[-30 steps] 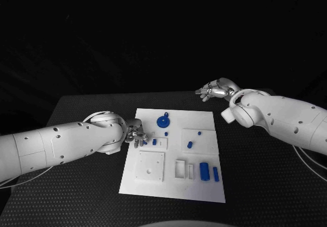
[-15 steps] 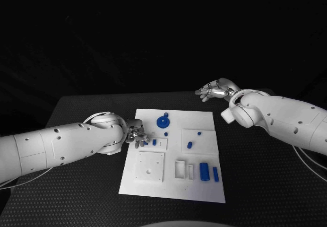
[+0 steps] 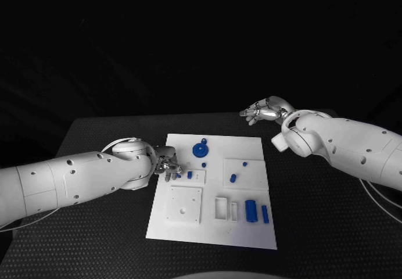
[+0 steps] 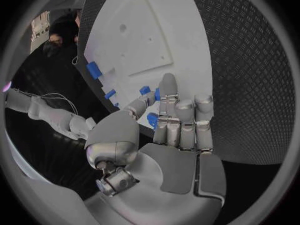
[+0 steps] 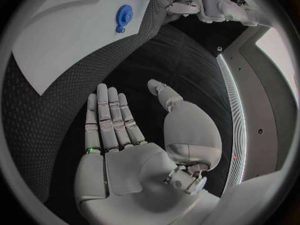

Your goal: Assemble the parts on the task board

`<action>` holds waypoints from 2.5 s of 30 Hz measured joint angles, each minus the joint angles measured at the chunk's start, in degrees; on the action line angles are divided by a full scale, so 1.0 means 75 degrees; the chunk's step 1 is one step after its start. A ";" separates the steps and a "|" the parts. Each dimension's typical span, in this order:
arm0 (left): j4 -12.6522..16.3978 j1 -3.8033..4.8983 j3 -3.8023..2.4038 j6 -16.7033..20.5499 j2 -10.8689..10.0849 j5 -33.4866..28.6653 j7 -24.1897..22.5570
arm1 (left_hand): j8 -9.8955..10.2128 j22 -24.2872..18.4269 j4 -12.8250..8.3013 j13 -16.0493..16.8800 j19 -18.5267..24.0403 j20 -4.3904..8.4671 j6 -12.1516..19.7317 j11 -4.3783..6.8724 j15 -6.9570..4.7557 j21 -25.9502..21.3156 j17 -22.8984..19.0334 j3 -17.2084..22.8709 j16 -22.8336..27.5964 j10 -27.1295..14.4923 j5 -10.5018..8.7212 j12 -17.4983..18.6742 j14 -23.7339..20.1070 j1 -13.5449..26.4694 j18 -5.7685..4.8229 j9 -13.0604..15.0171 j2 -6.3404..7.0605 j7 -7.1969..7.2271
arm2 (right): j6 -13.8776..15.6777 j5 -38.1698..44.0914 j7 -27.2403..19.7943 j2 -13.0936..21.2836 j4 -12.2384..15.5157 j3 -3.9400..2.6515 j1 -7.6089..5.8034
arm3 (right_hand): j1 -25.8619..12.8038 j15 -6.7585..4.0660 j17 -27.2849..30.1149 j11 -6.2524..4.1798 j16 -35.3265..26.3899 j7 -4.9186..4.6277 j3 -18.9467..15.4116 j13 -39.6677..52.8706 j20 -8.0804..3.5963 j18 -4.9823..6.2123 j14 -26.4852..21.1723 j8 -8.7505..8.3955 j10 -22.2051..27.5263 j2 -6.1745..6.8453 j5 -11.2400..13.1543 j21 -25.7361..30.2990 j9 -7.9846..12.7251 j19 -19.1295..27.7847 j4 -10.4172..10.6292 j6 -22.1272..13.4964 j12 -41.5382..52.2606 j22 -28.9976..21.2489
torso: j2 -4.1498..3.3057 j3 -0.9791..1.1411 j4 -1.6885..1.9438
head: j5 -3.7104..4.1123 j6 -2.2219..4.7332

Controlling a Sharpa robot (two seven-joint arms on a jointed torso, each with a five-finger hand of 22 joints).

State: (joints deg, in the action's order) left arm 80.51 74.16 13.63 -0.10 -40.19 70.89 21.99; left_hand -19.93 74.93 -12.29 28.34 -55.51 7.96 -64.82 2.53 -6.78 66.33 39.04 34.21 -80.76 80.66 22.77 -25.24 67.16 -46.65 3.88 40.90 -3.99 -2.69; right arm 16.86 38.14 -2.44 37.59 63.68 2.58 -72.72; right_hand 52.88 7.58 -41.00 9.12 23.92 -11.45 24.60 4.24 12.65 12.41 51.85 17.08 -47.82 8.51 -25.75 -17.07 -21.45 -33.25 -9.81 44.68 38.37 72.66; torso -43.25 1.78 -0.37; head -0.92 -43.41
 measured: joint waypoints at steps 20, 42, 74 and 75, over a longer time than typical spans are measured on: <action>-0.0008 0.0005 -0.0004 -0.0042 0.0002 -0.0012 0.0045 | 0.0000 -0.0002 -0.0005 0.0006 0.0001 -0.0001 -0.0010 0.0000 0.0000 0.0000 -0.0009 -0.0005 0.0000 0.0000 -0.0010 0.0000 0.0000 0.0000 0.0047 -0.0005 0.0000 -0.0010 | -0.0017 0.0000 0.0004 -0.0003 0.0002 0.0000 0.0002 | 0.0000 0.0000 0.0000 0.0000 0.0000 0.0000 0.0000 -0.0006 0.0000 0.0000 0.0000 0.0000 0.0000 0.0000 0.0000 0.0000 -0.0001 0.0000 0.0000 0.0001 0.0000 0.0007 | -0.0001 0.0001 0.0001 | -0.0017 -0.0024; 0.0020 0.0001 0.0001 -0.0049 -0.0029 -0.0295 0.0233 | 0.0047 -0.0003 0.0012 0.0011 -0.0027 0.0027 -0.0010 0.0000 0.0005 0.0000 -0.0017 0.0012 0.0000 0.0000 -0.0029 0.0000 0.0006 0.0000 0.0050 0.0014 0.0000 -0.0010 | -0.0024 0.0000 0.0006 -0.0004 0.0002 0.0000 0.0002 | 0.0000 -0.0001 0.0000 0.0000 0.0000 0.0000 0.0000 -0.0004 0.0000 -0.0001 0.0001 0.0000 0.0000 0.0000 0.0000 0.0030 0.0006 0.0000 0.0000 0.0001 0.0000 0.0014 | -0.0001 -0.0001 -0.0001 | -0.0017 -0.0055; -0.0249 -0.0033 -0.0004 -0.0133 0.0227 -0.0473 0.0437 | 0.0091 0.0001 0.0048 0.0036 -0.0068 0.0041 -0.0038 0.0000 0.0018 0.0000 -0.0063 0.0048 0.0000 0.0003 -0.0325 0.0058 0.0070 -0.0032 0.0049 0.0066 0.0031 0.0015 | -0.0034 -0.0001 0.0008 0.0002 0.0011 0.0001 0.0002 | 0.0000 -0.0004 0.0000 0.0000 0.0000 0.0000 -0.0021 -0.0003 0.0000 0.0000 0.0004 0.0000 0.0000 0.0000 0.0000 0.0030 0.0004 0.0000 -0.0021 0.0001 0.0000 0.0027 | 0.0002 0.0008 -0.0014 | -0.0026 -0.0047; -0.0268 -0.0034 -0.0005 -0.0149 0.0239 -0.0490 0.0441 | 0.0103 0.0001 0.0048 0.0036 -0.0068 0.0040 -0.0050 0.0000 0.0018 0.0000 -0.0065 0.0048 0.0000 0.0004 -0.0325 0.0058 0.0071 -0.0032 0.0049 0.0072 0.0031 0.0004 | -0.0035 -0.0001 0.0008 0.0003 0.0014 0.0001 0.0002 | 0.0000 -0.0004 0.0000 0.0000 0.0000 0.0000 -0.0021 -0.0003 0.0000 -0.0001 0.0004 0.0000 0.0000 0.0000 0.0000 0.0030 0.0004 0.0000 -0.0021 0.0001 0.0000 0.0027 | 0.0002 0.0008 -0.0013 | -0.0021 -0.0046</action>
State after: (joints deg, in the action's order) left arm 78.50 73.91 13.59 -1.21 -38.40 67.21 25.30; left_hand -19.15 74.94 -11.93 28.61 -56.02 8.26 -65.20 2.53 -6.65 66.33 38.55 34.57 -80.76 80.69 20.33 -24.80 67.69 -46.89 4.25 41.44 -3.76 -2.66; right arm 16.60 38.13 -2.38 37.61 63.78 2.59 -72.70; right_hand 52.88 7.56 -41.00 9.12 23.93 -11.45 24.45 4.22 12.65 12.41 51.87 17.08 -47.82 8.51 -25.75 -16.84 -21.42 -33.25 -9.97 44.69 38.37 72.87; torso -43.24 1.84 -0.47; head -1.08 -43.76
